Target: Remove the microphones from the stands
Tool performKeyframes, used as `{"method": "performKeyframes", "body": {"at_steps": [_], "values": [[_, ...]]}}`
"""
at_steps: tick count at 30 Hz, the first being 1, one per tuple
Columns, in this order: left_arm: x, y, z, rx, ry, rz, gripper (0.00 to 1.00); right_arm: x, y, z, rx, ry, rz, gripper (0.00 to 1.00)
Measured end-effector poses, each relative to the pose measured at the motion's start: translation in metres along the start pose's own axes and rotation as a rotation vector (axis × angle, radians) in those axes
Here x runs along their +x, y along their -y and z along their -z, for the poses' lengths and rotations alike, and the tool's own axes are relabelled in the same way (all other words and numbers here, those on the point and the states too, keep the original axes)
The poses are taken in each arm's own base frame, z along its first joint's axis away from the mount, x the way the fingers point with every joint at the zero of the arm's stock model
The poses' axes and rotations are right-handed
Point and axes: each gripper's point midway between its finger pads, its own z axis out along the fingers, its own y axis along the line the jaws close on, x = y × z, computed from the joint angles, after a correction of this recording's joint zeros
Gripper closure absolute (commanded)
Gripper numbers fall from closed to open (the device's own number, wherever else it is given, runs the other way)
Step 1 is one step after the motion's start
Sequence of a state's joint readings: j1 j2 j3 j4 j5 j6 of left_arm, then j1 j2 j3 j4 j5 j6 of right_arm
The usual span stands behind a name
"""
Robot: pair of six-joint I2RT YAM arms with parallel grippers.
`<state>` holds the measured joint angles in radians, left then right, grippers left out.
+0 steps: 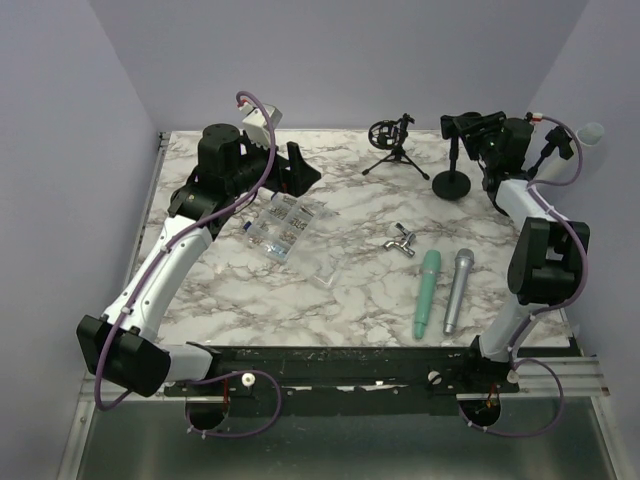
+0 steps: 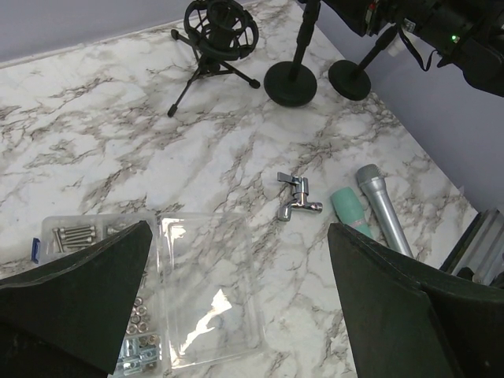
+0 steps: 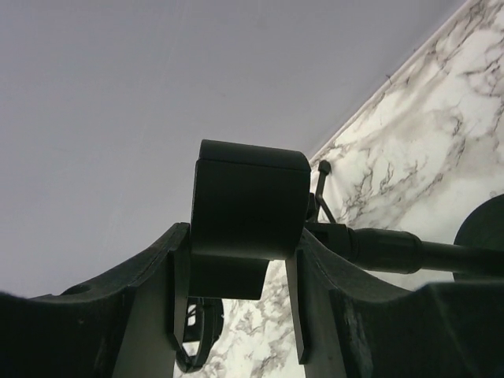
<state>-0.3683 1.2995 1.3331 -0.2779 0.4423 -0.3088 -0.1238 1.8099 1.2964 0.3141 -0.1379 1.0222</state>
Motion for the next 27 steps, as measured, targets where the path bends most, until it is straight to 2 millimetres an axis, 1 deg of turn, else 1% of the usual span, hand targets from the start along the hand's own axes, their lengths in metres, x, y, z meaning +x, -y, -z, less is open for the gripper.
{"method": "performKeyframes", "body": {"at_steps": [7,12,14,17,19,23,27], "values": [[0.000,-0.001,0.000,-0.002,-0.001,0.002,0.01,-0.011,-0.001,-0.024,-0.019,0.019,0.050,0.51],[0.000,-0.003,0.000,-0.004,0.000,0.008,0.01,-0.010,-0.002,-0.026,-0.036,0.010,0.062,0.44],[-0.001,-0.003,0.001,-0.003,0.000,0.013,0.01,-0.009,-0.003,-0.025,-0.045,0.006,0.064,0.36],[0.000,-0.002,0.001,0.003,-0.001,0.018,0.02,-0.007,0.001,-0.023,-0.040,-0.003,0.066,0.16],[0.000,-0.002,0.001,0.006,-0.001,0.019,0.01,-0.004,0.007,-0.023,-0.028,-0.015,0.065,0.09],[-0.001,-0.001,0.001,0.008,-0.001,0.021,0.01,-0.002,0.012,-0.021,-0.007,-0.025,0.070,0.01],[-0.001,-0.001,0.001,0.009,0.000,0.020,0.01,-0.004,0.012,-0.015,0.020,-0.031,0.090,0.00]]}}
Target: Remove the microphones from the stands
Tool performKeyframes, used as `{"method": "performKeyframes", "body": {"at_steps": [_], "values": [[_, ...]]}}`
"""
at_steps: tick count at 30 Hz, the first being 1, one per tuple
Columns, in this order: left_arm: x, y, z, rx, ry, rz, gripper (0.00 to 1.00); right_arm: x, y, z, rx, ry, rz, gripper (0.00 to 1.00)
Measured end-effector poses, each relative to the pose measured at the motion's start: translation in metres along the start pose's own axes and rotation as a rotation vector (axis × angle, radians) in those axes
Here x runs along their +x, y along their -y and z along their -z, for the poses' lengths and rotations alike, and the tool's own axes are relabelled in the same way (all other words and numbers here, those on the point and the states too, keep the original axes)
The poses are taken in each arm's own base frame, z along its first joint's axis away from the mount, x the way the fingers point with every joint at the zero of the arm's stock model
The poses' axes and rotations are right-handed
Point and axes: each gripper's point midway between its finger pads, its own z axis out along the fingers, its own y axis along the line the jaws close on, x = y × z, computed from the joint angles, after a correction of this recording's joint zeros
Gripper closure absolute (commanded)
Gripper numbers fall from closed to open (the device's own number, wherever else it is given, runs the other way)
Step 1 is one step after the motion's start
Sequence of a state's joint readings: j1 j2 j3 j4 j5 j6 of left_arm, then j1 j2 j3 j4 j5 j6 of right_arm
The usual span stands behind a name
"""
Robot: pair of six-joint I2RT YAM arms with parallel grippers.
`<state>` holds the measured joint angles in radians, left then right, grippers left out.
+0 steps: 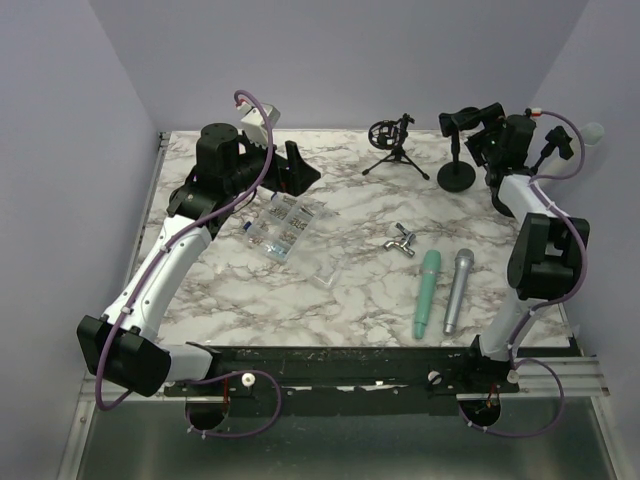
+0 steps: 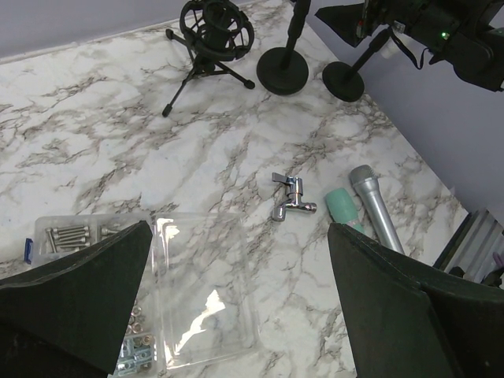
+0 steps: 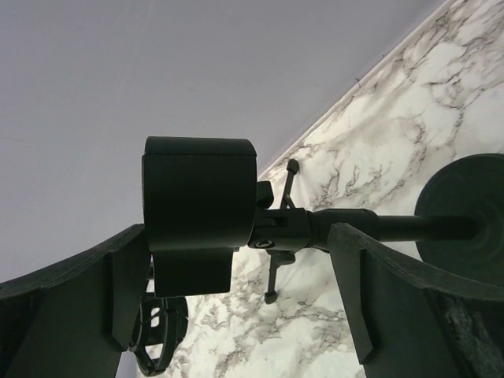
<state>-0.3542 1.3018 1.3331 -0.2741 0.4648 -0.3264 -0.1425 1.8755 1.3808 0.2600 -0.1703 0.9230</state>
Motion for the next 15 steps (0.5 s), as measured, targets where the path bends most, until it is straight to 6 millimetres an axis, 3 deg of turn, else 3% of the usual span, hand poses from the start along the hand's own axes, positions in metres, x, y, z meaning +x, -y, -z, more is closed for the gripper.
{"method": "performKeyframes", "body": {"at_steps": [9,15], "values": [[-0.001,0.000,0.000,0.001,0.003,-0.001,0.02,-0.009,0.007,0.030,0.103,0.014,0.105,0.00],[-0.001,0.002,0.000,0.008,0.002,0.006,0.02,-0.006,0.028,0.050,0.211,-0.011,0.185,0.00]]}}
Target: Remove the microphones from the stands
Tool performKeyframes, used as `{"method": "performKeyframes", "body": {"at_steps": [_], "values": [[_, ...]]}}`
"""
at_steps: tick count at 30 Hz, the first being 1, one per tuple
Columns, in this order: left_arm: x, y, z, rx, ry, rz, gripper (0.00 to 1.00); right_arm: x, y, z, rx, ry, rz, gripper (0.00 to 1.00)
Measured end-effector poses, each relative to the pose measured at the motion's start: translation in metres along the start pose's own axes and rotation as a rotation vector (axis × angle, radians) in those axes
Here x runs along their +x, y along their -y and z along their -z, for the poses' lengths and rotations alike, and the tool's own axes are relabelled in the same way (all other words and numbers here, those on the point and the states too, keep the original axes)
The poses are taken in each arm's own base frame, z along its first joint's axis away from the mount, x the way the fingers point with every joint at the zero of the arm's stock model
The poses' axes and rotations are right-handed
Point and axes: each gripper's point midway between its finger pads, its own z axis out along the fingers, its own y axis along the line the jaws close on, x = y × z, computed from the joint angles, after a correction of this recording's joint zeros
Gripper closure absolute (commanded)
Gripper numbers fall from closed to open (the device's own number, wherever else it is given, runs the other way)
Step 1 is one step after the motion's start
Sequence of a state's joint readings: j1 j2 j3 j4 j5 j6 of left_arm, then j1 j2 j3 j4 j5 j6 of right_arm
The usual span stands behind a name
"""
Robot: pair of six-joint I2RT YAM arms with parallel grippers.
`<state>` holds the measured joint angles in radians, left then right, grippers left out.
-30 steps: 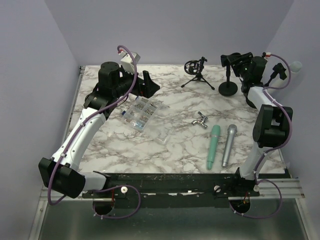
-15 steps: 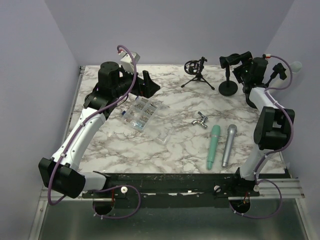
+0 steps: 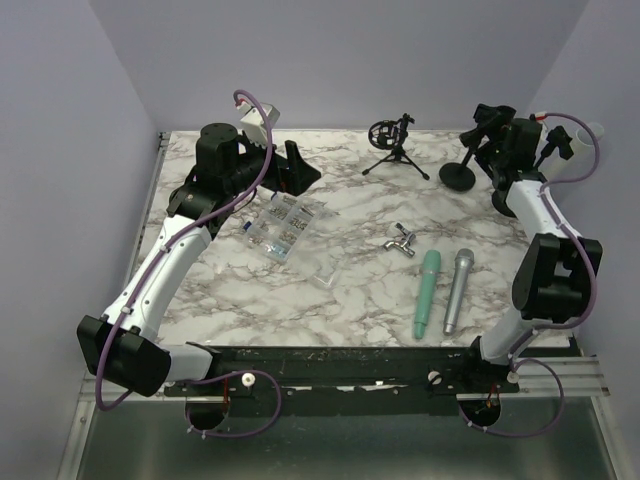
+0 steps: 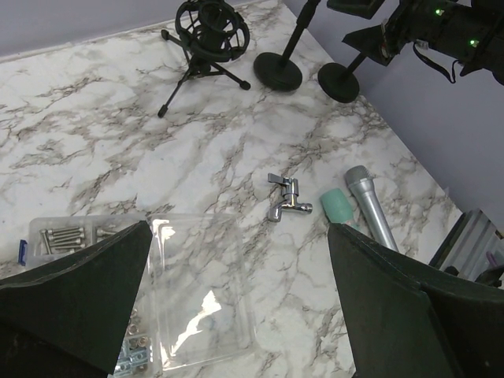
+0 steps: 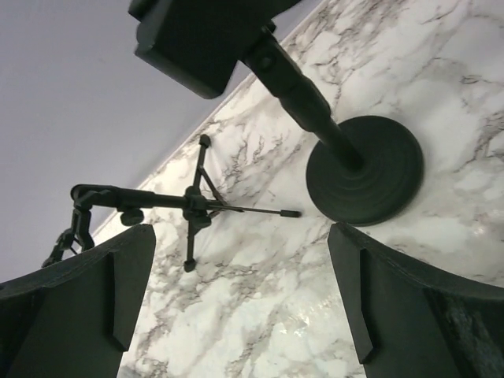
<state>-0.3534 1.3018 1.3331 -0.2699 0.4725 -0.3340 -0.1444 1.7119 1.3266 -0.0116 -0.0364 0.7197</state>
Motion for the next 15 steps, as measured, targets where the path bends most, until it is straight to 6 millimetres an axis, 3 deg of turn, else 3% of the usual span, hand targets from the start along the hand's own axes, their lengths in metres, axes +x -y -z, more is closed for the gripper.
{"method": "performKeyframes", "body": {"at_steps": [7,15], "values": [[-0.002,0.004,0.000,0.018,0.006,0.009,0.01,-0.014,0.001,0.027,0.046,0.026,0.066,0.00],[-0.006,0.011,0.002,0.048,0.017,0.023,0.01,-0.072,-0.007,0.088,0.114,0.221,0.160,0.00]]}}
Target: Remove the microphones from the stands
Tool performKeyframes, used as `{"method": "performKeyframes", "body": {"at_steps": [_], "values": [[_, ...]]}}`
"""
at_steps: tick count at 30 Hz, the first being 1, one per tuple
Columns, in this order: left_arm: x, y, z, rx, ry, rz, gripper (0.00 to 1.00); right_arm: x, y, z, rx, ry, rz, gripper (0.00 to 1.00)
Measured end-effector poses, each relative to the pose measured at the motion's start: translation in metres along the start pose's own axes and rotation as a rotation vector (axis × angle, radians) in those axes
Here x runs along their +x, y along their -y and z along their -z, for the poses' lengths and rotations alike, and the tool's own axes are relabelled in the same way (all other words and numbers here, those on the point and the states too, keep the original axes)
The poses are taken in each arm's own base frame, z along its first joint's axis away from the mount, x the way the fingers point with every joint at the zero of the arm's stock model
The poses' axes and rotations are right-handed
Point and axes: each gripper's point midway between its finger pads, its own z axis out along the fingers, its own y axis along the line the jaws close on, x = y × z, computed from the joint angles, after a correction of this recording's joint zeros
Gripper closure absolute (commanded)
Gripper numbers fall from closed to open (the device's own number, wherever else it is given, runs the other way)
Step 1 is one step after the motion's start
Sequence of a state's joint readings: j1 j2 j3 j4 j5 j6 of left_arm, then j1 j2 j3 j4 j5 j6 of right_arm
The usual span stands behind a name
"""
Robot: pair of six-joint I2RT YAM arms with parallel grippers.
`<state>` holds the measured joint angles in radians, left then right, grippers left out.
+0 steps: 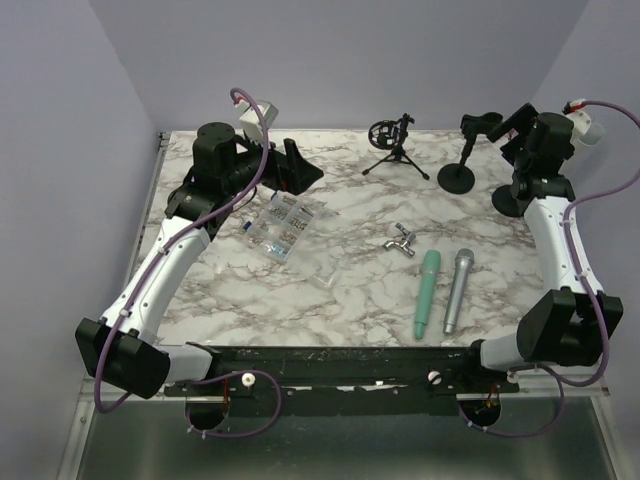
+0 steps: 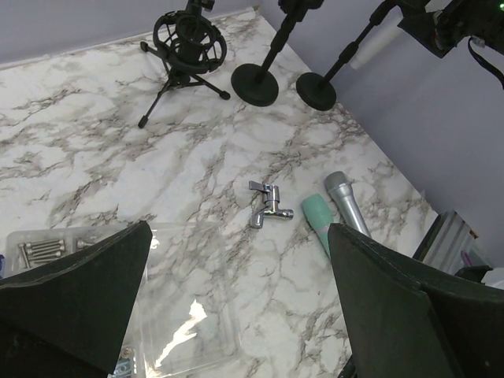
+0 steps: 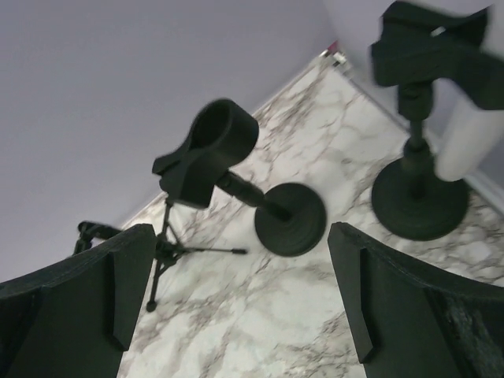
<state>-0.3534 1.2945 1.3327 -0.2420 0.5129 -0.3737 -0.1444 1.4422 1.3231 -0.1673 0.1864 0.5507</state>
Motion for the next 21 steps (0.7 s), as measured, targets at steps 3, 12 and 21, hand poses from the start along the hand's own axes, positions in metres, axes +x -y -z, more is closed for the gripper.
{"method": "performKeyframes", "body": {"at_steps": [3,12,21], "values": [[-0.004,0.004,0.002,0.011,0.014,-0.002,0.01,-0.020,0.014,0.009,0.079,0.076,0.030,0.00],[-0.007,0.011,0.005,0.034,0.023,0.004,0.02,-0.005,0.075,0.002,0.335,0.136,0.109,0.03],[-0.008,0.013,0.005,0.047,0.022,0.014,0.01,0.043,0.125,-0.030,0.496,0.135,0.203,0.26]]}}
